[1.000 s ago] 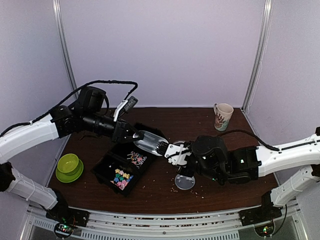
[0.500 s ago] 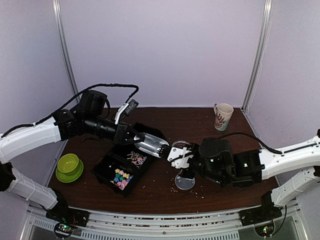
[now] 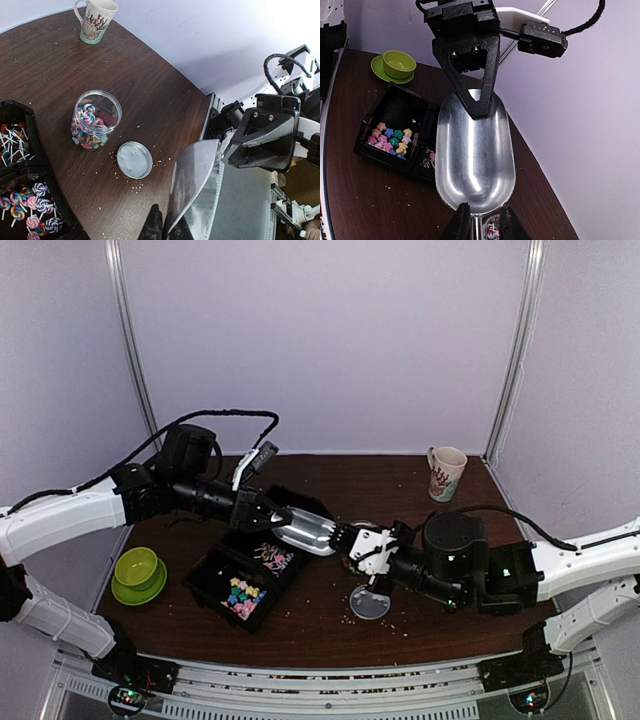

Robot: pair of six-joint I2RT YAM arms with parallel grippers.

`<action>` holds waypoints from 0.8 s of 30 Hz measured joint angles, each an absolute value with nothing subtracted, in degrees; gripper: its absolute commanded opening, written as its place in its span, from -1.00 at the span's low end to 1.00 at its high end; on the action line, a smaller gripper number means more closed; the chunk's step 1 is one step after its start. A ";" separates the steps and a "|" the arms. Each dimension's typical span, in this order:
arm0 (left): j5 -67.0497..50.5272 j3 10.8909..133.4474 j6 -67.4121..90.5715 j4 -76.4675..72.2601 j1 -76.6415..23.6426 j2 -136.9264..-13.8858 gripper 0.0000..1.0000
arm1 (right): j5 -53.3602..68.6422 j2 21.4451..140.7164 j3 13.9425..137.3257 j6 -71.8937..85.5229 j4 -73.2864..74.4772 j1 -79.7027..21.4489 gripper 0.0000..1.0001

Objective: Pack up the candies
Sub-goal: Pass from the left arm to the right

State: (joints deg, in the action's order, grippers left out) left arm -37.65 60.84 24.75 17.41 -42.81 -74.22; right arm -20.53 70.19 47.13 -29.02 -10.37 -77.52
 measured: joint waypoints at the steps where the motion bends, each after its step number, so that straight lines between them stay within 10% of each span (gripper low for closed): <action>1: -37.76 60.84 24.82 17.23 -42.81 -74.22 -1.00 | -20.53 70.17 46.89 -29.23 -10.48 -77.52 -0.52; 24: -41.93 60.27 26.85 13.58 -42.68 -73.84 -1.00 | -20.86 68.03 41.76 -31.24 -15.18 -77.52 -0.65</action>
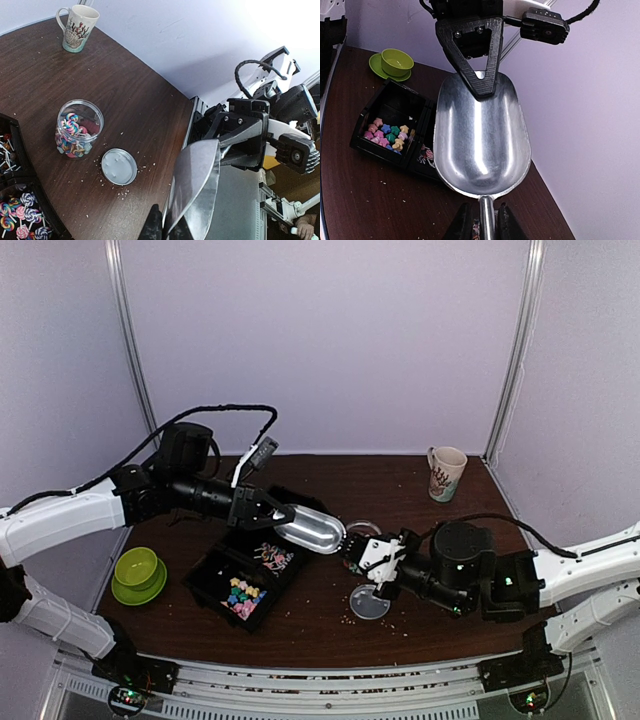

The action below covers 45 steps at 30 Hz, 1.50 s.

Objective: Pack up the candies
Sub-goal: Pass from the left arm to the right

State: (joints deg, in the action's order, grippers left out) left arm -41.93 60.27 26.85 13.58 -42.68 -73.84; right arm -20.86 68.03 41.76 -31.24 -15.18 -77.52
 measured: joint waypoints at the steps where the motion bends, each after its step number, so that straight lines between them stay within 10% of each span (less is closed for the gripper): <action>1: -42.17 60.25 26.96 13.39 -42.70 -73.84 -1.00 | -20.86 68.03 41.58 -31.40 -15.59 -77.52 -0.66; 19: -44.34 59.07 28.56 10.79 -42.33 -75.44 -0.94 | -19.49 68.12 40.23 -32.95 -17.78 -77.52 -1.00; 31: -38.85 59.90 25.78 18.24 -36.42 -73.14 0.25 | -19.33 68.10 41.06 -29.61 -13.63 -77.21 -1.00; 45: -13.15 72.47 13.45 39.59 -28.18 -81.65 0.39 | -20.36 69.52 48.71 -19.49 1.43 -72.38 -1.00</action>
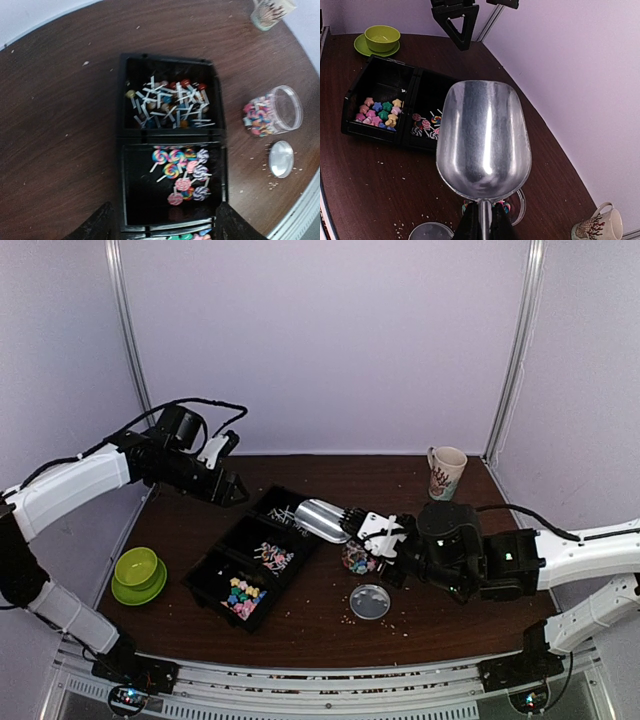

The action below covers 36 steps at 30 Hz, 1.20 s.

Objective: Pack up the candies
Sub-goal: Pass from the left arm to the right, then pick up the plate from the center of the board.

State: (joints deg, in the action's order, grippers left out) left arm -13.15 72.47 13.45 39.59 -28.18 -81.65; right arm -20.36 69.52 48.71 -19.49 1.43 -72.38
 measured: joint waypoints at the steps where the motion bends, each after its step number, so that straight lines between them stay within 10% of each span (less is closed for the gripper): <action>1: -11.09 73.21 12.86 40.97 -27.94 -83.66 0.40 | -20.53 69.71 49.47 -18.85 2.76 -72.12 -1.00; 36: -3.86 85.73 7.90 48.18 -26.98 -115.11 -0.34 | -22.55 68.40 53.82 -13.30 17.34 -70.61 -1.00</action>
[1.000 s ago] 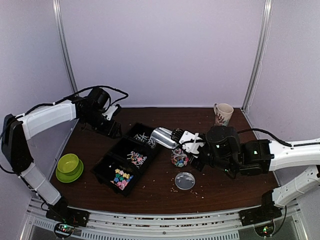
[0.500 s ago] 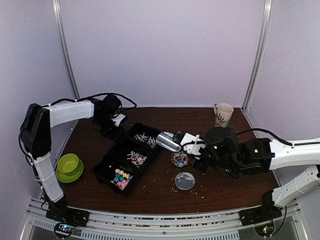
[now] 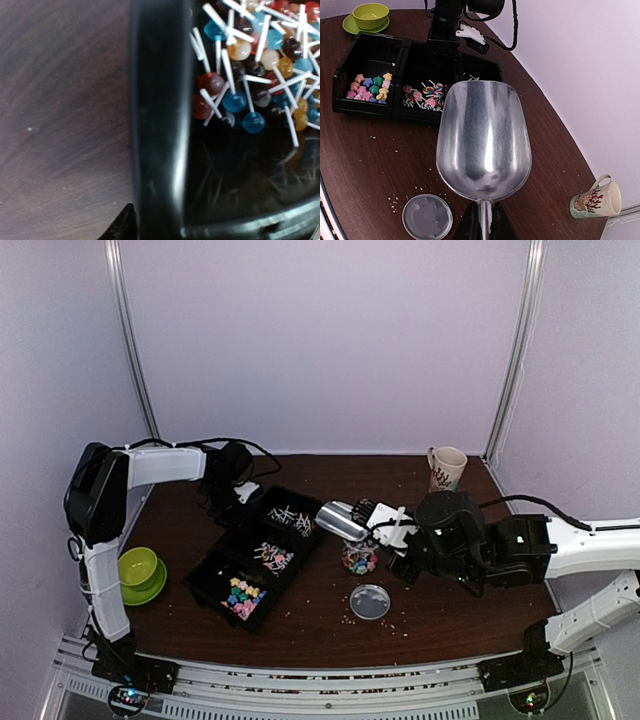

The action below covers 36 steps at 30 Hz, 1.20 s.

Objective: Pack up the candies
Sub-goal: Pick up the plate from the center of the board, then scoop the fake candies from the plate.

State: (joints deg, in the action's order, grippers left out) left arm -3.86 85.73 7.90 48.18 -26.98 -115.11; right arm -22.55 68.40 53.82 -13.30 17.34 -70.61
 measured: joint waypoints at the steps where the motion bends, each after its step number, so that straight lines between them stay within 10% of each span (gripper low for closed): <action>1: -3.97 85.73 7.84 48.18 -26.98 -115.44 -0.45 | -22.55 68.40 53.89 -13.30 17.50 -70.61 -1.00; 8: -4.36 85.73 7.42 48.31 -26.98 -116.03 -1.00 | -22.57 68.49 56.29 -13.23 20.40 -70.61 -1.00; 36: -4.25 65.56 10.85 47.81 -31.07 -95.77 -1.00 | -21.28 91.22 85.73 -11.27 47.75 -69.43 -1.00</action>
State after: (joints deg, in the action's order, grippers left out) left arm -4.25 65.56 10.85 47.81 -31.07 -95.77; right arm -21.28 91.22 85.73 -11.27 47.75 -69.43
